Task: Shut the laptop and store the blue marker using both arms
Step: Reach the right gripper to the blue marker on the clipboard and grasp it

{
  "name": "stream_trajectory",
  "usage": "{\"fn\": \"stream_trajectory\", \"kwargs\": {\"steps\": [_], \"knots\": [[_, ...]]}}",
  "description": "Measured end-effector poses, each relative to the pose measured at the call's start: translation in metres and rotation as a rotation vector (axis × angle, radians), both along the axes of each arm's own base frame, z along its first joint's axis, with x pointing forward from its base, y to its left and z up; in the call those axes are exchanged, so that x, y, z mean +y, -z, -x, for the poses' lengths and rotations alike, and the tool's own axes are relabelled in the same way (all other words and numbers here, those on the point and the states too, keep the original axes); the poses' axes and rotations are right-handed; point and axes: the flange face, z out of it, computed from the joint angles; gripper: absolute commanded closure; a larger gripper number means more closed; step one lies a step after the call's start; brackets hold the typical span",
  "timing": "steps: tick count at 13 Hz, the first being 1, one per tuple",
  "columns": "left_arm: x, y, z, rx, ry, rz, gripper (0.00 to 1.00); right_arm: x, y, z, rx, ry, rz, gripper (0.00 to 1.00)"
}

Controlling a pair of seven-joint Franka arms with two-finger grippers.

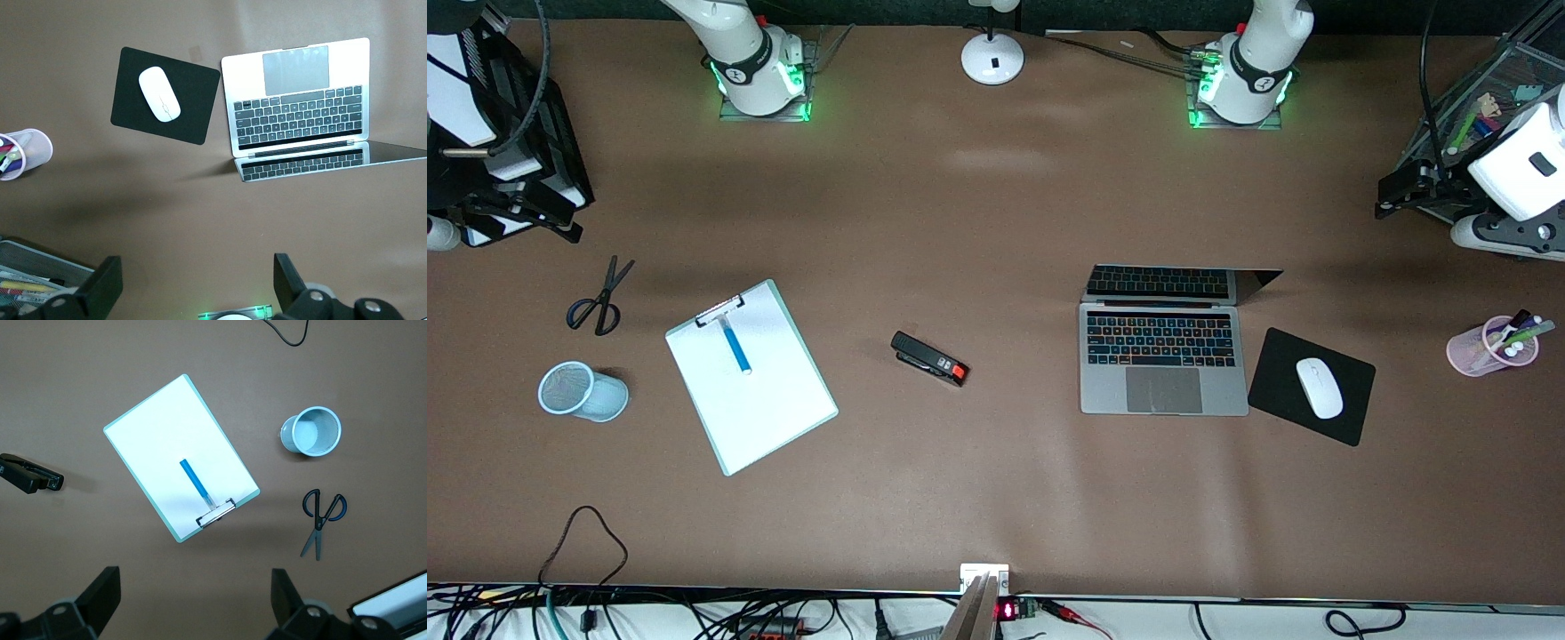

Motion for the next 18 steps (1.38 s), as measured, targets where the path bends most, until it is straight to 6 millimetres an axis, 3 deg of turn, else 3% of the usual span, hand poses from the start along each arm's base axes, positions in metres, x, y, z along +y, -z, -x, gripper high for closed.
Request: {"fn": "stream_trajectory", "kwargs": {"steps": [4, 6, 12, 15, 18], "knots": [[0.000, 0.000, 0.000, 0.000, 0.000, 0.000, 0.00, 0.002, 0.000, 0.000, 0.002, -0.004, 0.000, 0.00], [0.000, 0.000, 0.000, 0.000, 0.000, 0.000, 0.00, 0.005, 0.011, -0.003, 0.024, -0.007, 0.000, 0.00], [0.000, 0.000, 0.000, 0.000, 0.000, 0.000, 0.00, 0.009, 0.128, -0.041, 0.220, -0.054, 0.007, 0.00], [-0.001, 0.001, 0.000, 0.001, 0.001, 0.000, 0.00, 0.016, 0.176, -0.061, 0.230, -0.215, -0.001, 0.00], [-0.004, 0.002, -0.001, 0.006, 0.008, 0.000, 0.00, 0.028, 0.234, -0.081, 0.216, -0.334, -0.001, 0.15]]}}
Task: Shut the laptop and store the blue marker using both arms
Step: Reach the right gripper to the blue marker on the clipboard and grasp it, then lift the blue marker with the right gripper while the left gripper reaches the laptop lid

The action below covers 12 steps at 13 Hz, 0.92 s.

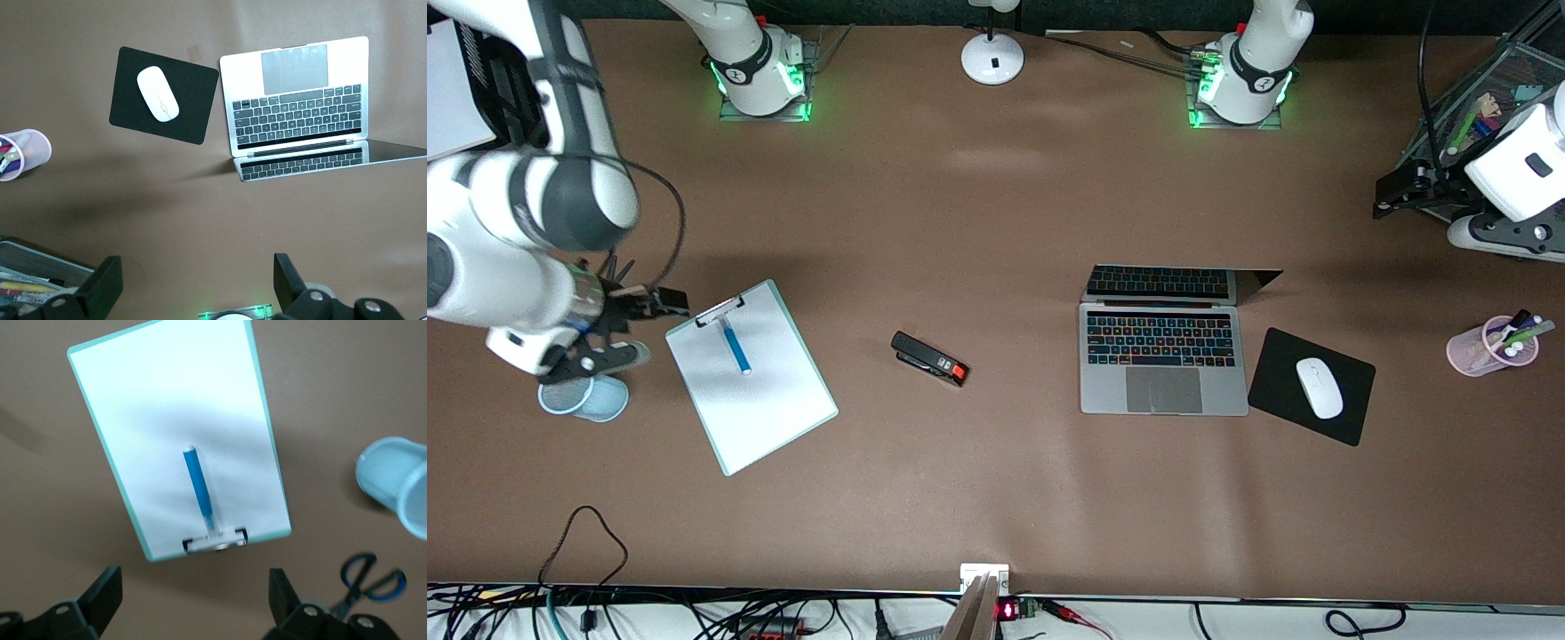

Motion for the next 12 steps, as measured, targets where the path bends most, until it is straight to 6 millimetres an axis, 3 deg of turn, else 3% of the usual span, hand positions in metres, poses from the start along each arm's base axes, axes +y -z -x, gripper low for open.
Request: {"fn": "stream_trajectory", "kwargs": {"steps": [2, 5, 6, 7, 8, 10, 12], "knots": [[-0.003, 0.006, -0.002, 0.010, 0.005, 0.000, 0.00, 0.022, 0.031, -0.008, -0.009, -0.051, -0.002, 0.27], [-0.003, 0.011, -0.005, 0.019, 0.006, 0.001, 0.02, 0.058, 0.059, -0.013, -0.036, -0.170, -0.013, 0.40], [-0.003, 0.011, -0.005, 0.021, 0.006, 0.001, 0.20, 0.063, 0.068, -0.016, -0.047, -0.208, -0.018, 0.41], [-0.004, 0.012, -0.005, 0.021, 0.007, 0.003, 0.50, 0.063, 0.079, -0.018, -0.055, -0.241, -0.021, 0.44], [-0.005, 0.012, -0.005, 0.022, 0.007, 0.006, 0.68, 0.060, 0.092, -0.021, -0.062, -0.265, -0.023, 0.44], [-0.005, 0.013, -0.005, 0.026, 0.009, 0.007, 0.88, 0.055, 0.118, -0.024, -0.070, -0.296, -0.025, 0.44], [-0.007, 0.017, -0.004, 0.046, 0.013, 0.008, 1.00, 0.050, 0.132, -0.023, -0.063, -0.299, -0.024, 0.46]]}}
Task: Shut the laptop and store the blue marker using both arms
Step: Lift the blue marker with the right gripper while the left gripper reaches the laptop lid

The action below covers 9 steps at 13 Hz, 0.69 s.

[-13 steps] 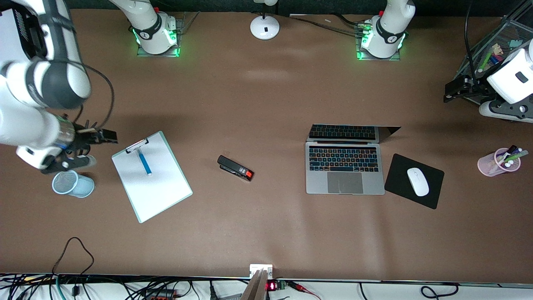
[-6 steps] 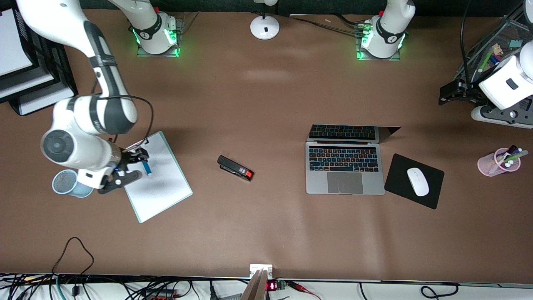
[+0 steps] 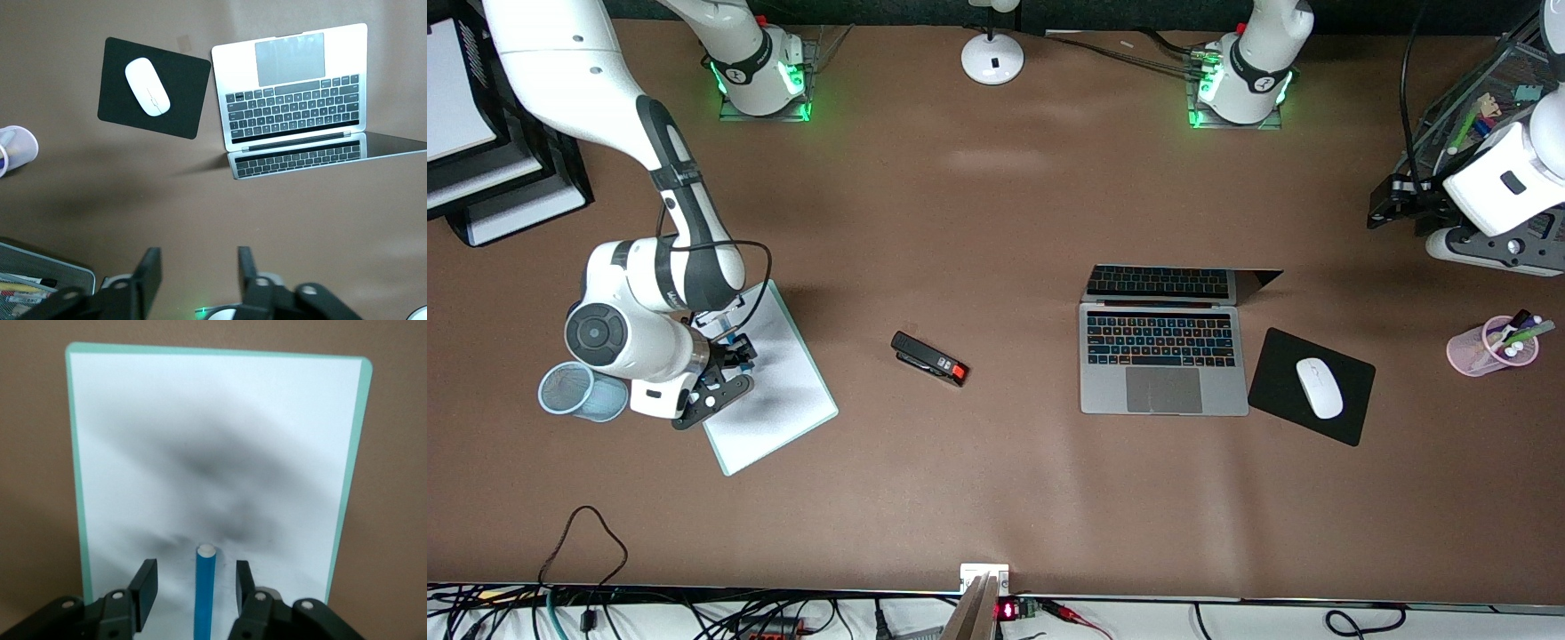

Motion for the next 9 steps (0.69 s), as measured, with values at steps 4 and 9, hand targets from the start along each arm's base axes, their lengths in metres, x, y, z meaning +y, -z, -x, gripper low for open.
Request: {"fn": "stream_trajectory", "kwargs": {"steps": [4, 9], "knots": [[-0.043, 0.018, 0.009, 0.095, 0.052, -0.010, 1.00, -0.007, 0.020, 0.007, -0.008, 0.001, -0.001, 0.52], [-0.140, 0.069, 0.033, 0.172, 0.020, 0.006, 1.00, -0.007, 0.044, 0.012, 0.008, -0.001, 0.002, 0.56]]}}
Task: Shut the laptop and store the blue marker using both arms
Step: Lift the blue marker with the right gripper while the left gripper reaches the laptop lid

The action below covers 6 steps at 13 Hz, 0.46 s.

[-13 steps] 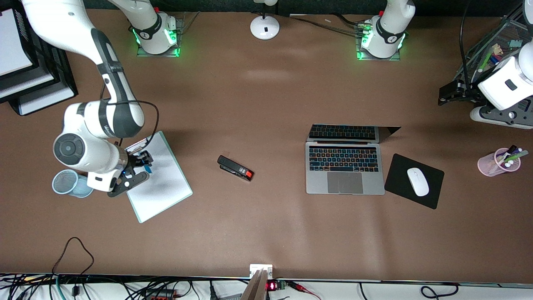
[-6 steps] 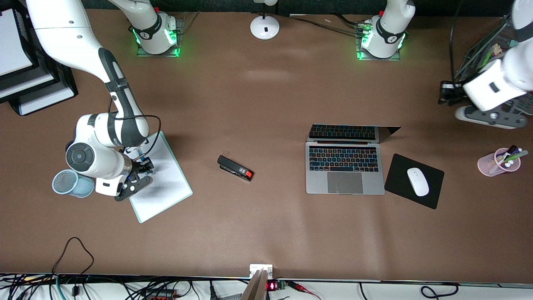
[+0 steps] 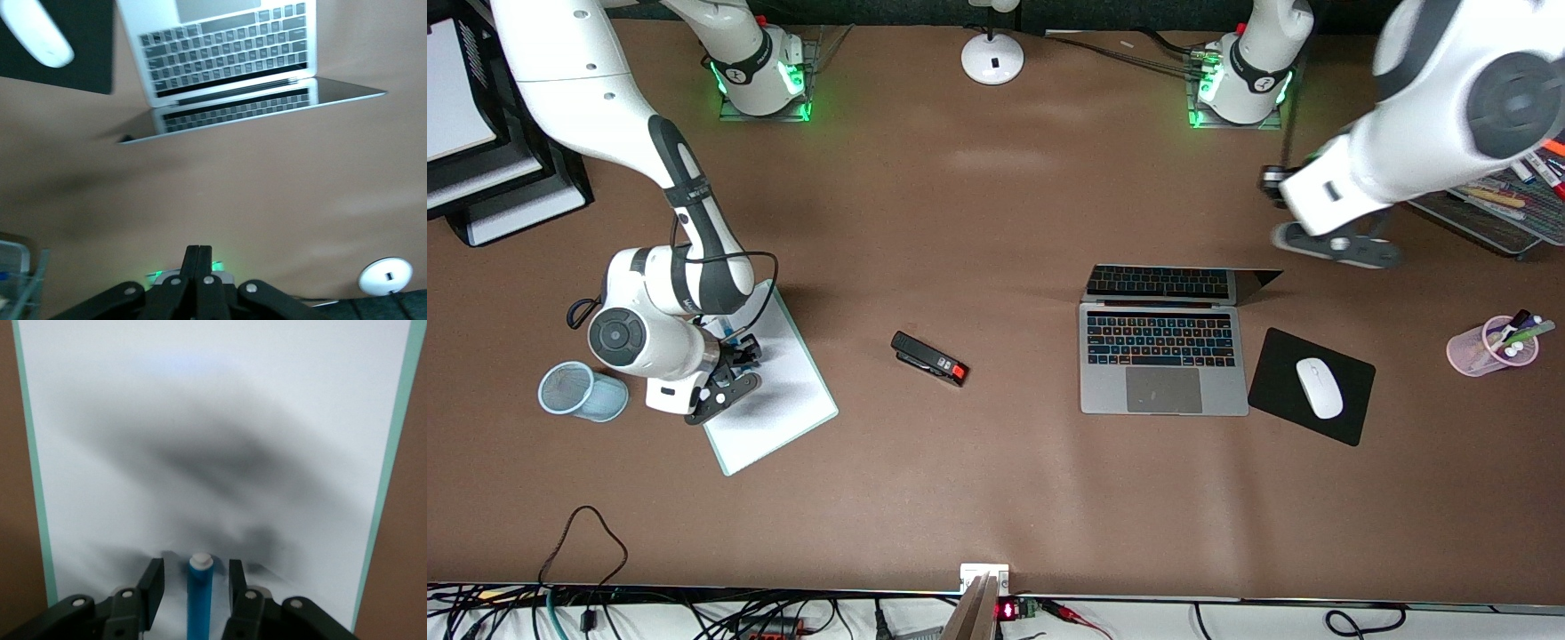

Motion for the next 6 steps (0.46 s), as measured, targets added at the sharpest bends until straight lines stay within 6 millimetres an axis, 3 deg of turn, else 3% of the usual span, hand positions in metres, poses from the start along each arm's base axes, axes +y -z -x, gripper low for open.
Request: {"fn": "stream_trajectory", "kwargs": {"steps": [3, 6], "knots": [[-0.045, 0.045, 0.016, -0.017, -0.015, -0.013, 1.00, 0.000, 0.008, 0.001, 0.002, 0.000, 0.001, 0.65], [-0.059, 0.099, 0.028, -0.085, -0.023, 0.002, 1.00, -0.001, 0.011, 0.000, -0.003, 0.000, 0.001, 0.71]]}}
